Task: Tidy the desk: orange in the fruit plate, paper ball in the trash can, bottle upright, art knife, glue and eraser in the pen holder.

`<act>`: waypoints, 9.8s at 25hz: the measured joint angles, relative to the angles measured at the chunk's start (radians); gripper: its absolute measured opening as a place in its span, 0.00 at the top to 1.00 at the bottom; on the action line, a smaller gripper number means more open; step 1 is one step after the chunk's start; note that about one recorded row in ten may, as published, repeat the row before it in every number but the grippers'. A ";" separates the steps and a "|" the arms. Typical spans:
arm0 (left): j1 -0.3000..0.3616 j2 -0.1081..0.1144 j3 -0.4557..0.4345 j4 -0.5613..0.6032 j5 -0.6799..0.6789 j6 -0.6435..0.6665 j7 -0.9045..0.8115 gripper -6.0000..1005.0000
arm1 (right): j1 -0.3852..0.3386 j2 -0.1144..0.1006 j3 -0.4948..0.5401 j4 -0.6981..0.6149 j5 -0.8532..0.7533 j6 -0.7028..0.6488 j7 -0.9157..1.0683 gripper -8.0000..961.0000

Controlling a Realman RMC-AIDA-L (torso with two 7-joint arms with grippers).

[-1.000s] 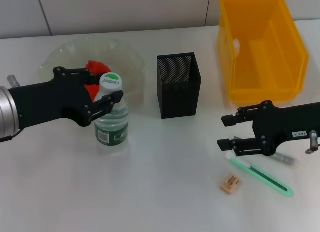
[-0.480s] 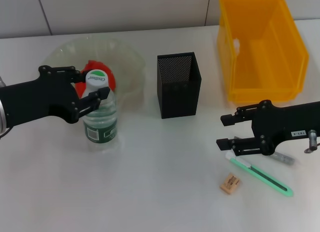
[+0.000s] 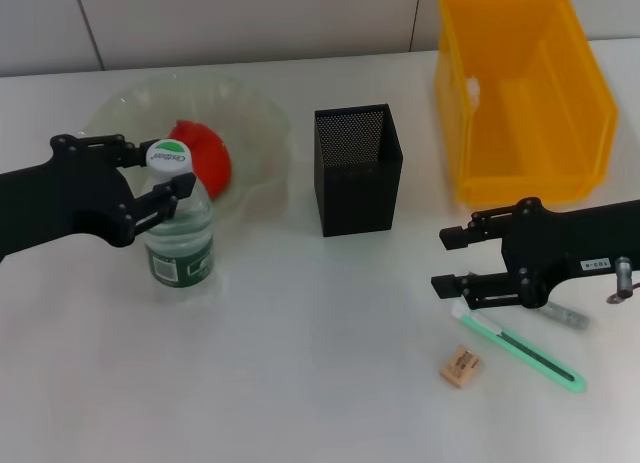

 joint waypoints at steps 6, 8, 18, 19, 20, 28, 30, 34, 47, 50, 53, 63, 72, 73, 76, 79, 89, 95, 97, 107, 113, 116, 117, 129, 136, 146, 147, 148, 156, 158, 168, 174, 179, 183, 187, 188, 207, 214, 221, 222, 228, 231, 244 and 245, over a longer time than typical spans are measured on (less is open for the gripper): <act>0.001 -0.001 -0.008 -0.005 0.000 -0.001 0.009 0.49 | 0.005 0.000 0.000 0.000 -0.001 0.000 0.000 0.35; 0.001 -0.001 -0.011 -0.007 0.000 -0.003 0.012 0.49 | 0.006 0.000 0.000 0.000 -0.001 0.000 0.000 0.35; -0.003 -0.001 -0.019 -0.021 0.001 -0.007 0.015 0.48 | 0.008 0.000 0.000 0.000 -0.001 0.003 0.000 0.35; -0.003 -0.001 -0.019 -0.022 0.001 -0.008 0.015 0.47 | 0.008 0.000 0.000 0.000 -0.001 0.003 0.000 0.35; -0.003 -0.001 -0.019 -0.023 0.001 -0.008 0.017 0.47 | 0.008 0.000 0.000 0.000 -0.001 0.003 0.000 0.35; 0.001 -0.001 -0.019 -0.023 -0.001 0.009 0.041 0.46 | 0.009 0.000 0.000 0.000 -0.001 0.003 0.000 0.35; 0.001 -0.001 -0.019 -0.024 -0.002 0.009 0.041 0.46 | 0.010 0.000 0.000 0.000 -0.001 0.003 0.000 0.35; 0.002 -0.001 -0.026 -0.032 -0.010 0.011 0.041 0.46 | 0.010 0.000 -0.002 0.000 -0.001 0.003 0.000 0.35; 0.007 -0.001 -0.056 -0.033 -0.070 0.014 0.067 0.22 | 0.009 0.000 -0.004 0.000 -0.001 0.003 0.000 0.35; 0.007 -0.003 -0.069 -0.035 -0.078 0.007 0.069 0.22 | 0.007 0.000 -0.006 0.000 -0.001 0.003 0.000 0.35; 0.007 -0.005 -0.092 -0.041 -0.117 -0.004 0.078 0.21 | 0.005 0.000 -0.006 0.000 -0.001 0.003 0.000 0.35; -0.003 -0.001 -0.192 -0.131 -0.456 0.128 0.245 0.21 | -0.003 0.000 -0.006 0.008 -0.001 0.031 -0.005 0.35; -0.044 -0.001 -0.136 -0.140 -0.456 0.361 0.292 0.21 | 0.003 -0.003 -0.009 -0.032 -0.067 0.062 0.080 0.35; -0.044 -0.001 -0.136 -0.140 -0.456 0.361 0.292 0.21 | 0.003 -0.003 -0.009 -0.032 -0.067 0.062 0.080 0.35; -0.038 -0.002 -0.099 -0.141 -0.432 0.381 0.336 0.22 | 0.009 -0.002 -0.012 -0.071 -0.109 0.062 0.150 0.35; -0.035 -0.003 -0.060 -0.146 -0.386 0.383 0.349 0.22 | 0.010 -0.003 -0.018 -0.125 -0.130 0.055 0.225 0.35; -0.058 -0.003 -0.030 -0.271 -0.355 0.380 0.364 0.22 | 0.054 -0.005 -0.187 -0.374 -0.387 -0.015 0.564 0.35; -0.062 -0.003 -0.028 -0.337 -0.354 0.381 0.394 0.22 | 0.126 -0.006 -0.223 -0.391 -0.481 -0.099 0.665 0.35; -0.071 -0.003 -0.026 -0.380 -0.354 0.384 0.407 0.22 | 0.165 -0.006 -0.227 -0.397 -0.503 -0.130 0.715 0.35; -0.113 0.000 -0.036 -0.479 -0.354 0.387 0.392 0.22 | 0.210 -0.005 -0.274 -0.396 -0.554 -0.178 0.776 0.35; -0.141 0.002 -0.061 -0.523 -0.354 0.385 0.354 0.22 | 0.216 -0.004 -0.313 -0.385 -0.573 -0.183 0.811 0.35; -0.161 0.003 -0.081 -0.550 -0.332 0.383 0.329 0.22 | 0.221 -0.005 -0.319 -0.368 -0.576 -0.183 0.829 0.35; -0.166 0.002 -0.087 -0.554 -0.320 0.383 0.323 0.22 | 0.227 -0.005 -0.319 -0.354 -0.577 -0.180 0.837 0.35; -0.176 -0.001 -0.087 -0.570 -0.304 0.364 0.322 0.22 | 0.275 -0.003 -0.321 -0.277 -0.632 -0.165 0.876 0.35; -0.182 -0.001 -0.086 -0.576 -0.277 0.333 0.325 0.22 | 0.301 -0.002 -0.354 -0.209 -0.632 -0.132 0.882 0.35; -0.184 -0.001 -0.085 -0.576 -0.277 0.333 0.320 0.22 | 0.315 -0.002 -0.376 -0.164 -0.632 -0.106 0.892 0.36; -0.184 -0.001 -0.085 -0.576 -0.277 0.333 0.320 0.22 | 0.318 -0.002 -0.381 -0.152 -0.632 -0.103 0.892 0.36; -0.184 -0.001 -0.085 -0.576 -0.277 0.333 0.320 0.22 | 0.318 -0.002 -0.381 -0.152 -0.632 -0.103 0.892 0.36; -0.186 -0.001 -0.093 -0.576 -0.277 0.334 0.325 0.22 | 0.335 -0.002 -0.385 -0.094 -0.633 -0.077 0.892 0.36; -0.186 -0.001 -0.093 -0.576 -0.278 0.334 0.325 0.22 | 0.343 -0.002 -0.385 -0.080 -0.633 -0.076 0.892 0.36; -0.187 -0.001 -0.093 -0.577 -0.278 0.334 0.325 0.22 | 0.365 -0.002 -0.389 -0.045 -0.643 -0.064 0.892 0.36; -0.187 -0.001 -0.093 -0.578 -0.278 0.332 0.325 0.22 | 0.362 0.000 -0.416 -0.041 -0.645 -0.055 0.901 0.36; -0.187 -0.001 -0.093 -0.579 -0.278 0.332 0.325 0.22 | 0.360 0.000 -0.424 -0.030 -0.649 -0.052 0.908 0.36; -0.187 -0.001 -0.093 -0.582 -0.278 0.332 0.325 0.22 | 0.362 0.000 -0.424 -0.026 -0.653 -0.047 0.912 0.36; -0.187 -0.001 -0.093 -0.585 -0.278 0.332 0.326 0.22 | 0.362 0.000 -0.427 -0.024 -0.653 -0.039 0.916 0.36; -0.187 -0.001 -0.093 -0.585 -0.278 0.332 0.326 0.22 | 0.362 0.000 -0.427 -0.024 -0.653 -0.039 0.916 0.36; -0.183 -0.001 -0.093 -0.592 -0.278 0.332 0.337 0.21 | 0.365 0.000 -0.476 -0.012 -0.656 -0.015 0.953 0.43; -0.186 0.000 -0.093 -0.604 -0.278 0.332 0.338 0.21 | 0.366 0.001 -0.477 -0.004 -0.656 -0.015 0.953 0.50; -0.187 0.000 -0.093 -0.604 -0.278 0.332 0.340 0.21 | 0.367 0.001 -0.497 -0.002 -0.656 -0.003 0.965 0.51; -0.187 0.000 -0.093 -0.604 -0.278 0.332 0.340 0.21 | 0.367 0.001 -0.500 -0.001 -0.656 -0.002 0.967 0.52; -0.187 0.000 -0.093 -0.604 -0.278 0.332 0.341 0.21 | 0.374 0.002 -0.502 0.011 -0.656 0.005 0.969 0.58; -0.187 0.000 -0.094 -0.604 -0.278 0.332 0.348 0.21 | 0.385 0.002 -0.508 0.036 -0.656 0.012 0.975 0.61; -0.191 0.000 -0.095 -0.608 -0.278 0.332 0.351 0.21 | 0.400 0.002 -0.513 0.049 -0.656 0.015 0.981 0.80; -0.192 0.000 -0.095 -0.608 -0.278 0.332 0.351 0.21 | 0.400 0.002 -0.514 0.049 -0.656 0.015 0.981 0.82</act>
